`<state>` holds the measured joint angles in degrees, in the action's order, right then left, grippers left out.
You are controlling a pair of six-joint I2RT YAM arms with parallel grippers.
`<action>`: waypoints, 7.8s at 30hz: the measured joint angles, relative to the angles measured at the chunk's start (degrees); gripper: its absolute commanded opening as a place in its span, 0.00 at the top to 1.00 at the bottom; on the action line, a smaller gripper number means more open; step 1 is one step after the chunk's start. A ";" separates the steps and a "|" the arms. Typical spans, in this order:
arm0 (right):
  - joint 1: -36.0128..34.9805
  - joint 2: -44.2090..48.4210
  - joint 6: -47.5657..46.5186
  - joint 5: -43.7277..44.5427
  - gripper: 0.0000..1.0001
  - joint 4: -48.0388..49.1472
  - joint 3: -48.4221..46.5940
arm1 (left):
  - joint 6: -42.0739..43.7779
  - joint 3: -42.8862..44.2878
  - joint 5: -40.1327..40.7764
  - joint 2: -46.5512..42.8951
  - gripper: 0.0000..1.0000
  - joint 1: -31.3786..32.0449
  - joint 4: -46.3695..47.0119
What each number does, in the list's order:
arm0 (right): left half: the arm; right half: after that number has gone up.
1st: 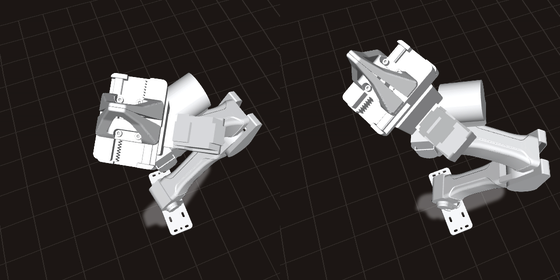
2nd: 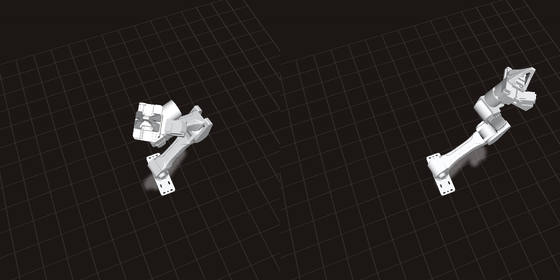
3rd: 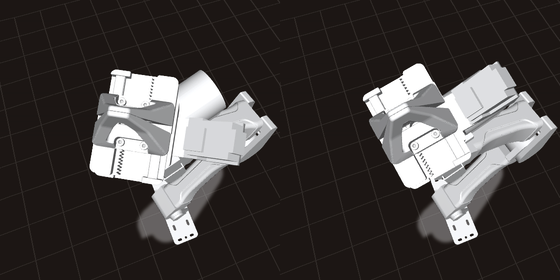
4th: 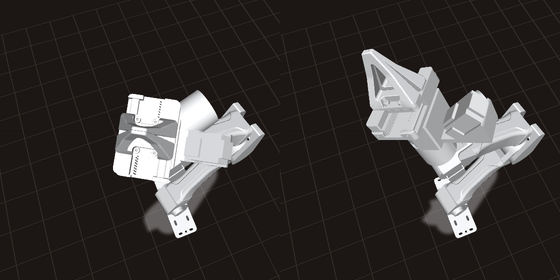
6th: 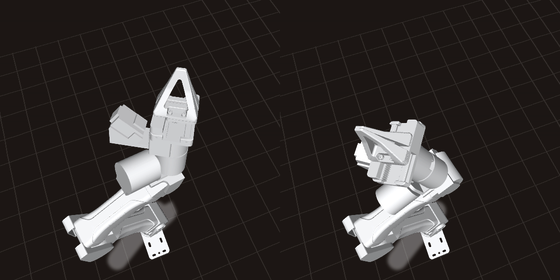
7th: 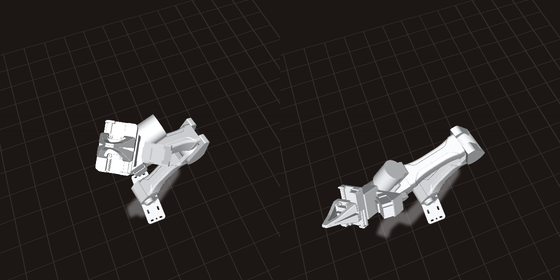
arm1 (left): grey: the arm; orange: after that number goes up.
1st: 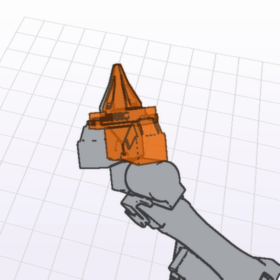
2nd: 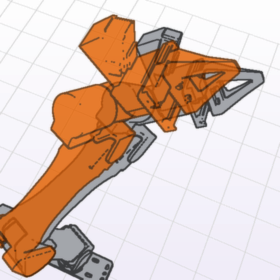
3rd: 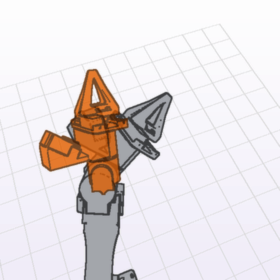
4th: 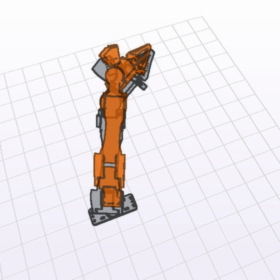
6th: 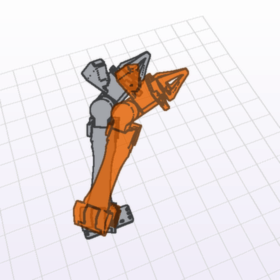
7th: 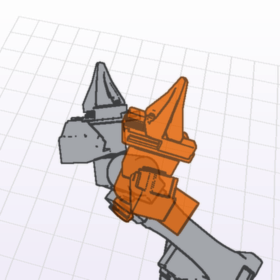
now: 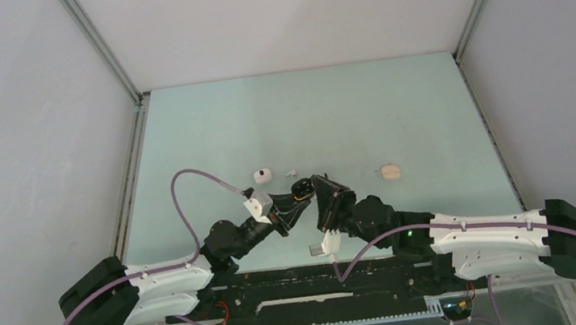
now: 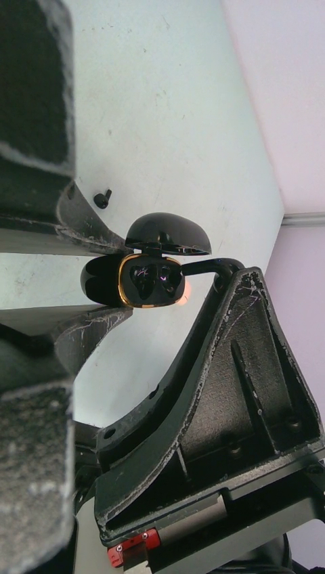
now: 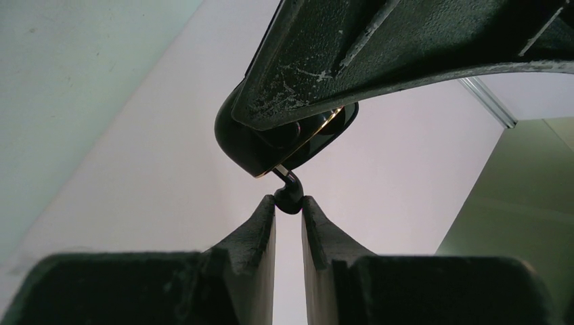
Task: Insert the wireless bluetooth earbuds into the charging case
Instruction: Insert the right earbud into the right side groove of the charging case.
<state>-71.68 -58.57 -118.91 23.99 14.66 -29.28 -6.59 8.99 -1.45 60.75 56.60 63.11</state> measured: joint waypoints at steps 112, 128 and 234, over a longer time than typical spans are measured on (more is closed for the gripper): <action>34.16 -18.21 67.47 -69.22 0.68 -77.22 -46.97 | -1.62 0.00 -19.98 14.95 1.00 -2.05 16.90; 30.03 -19.69 68.61 -66.18 0.78 -76.19 -46.93 | -2.43 0.00 -19.76 15.41 1.00 -2.05 16.26; 20.94 -22.86 79.41 -50.90 0.80 -67.38 -46.64 | -2.19 0.87 -14.64 16.09 1.00 -2.51 10.69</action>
<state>-50.74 -81.43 -39.51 -26.92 -52.73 -75.92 -8.78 9.87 -16.10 76.84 54.08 73.80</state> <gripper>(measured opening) 0.237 0.282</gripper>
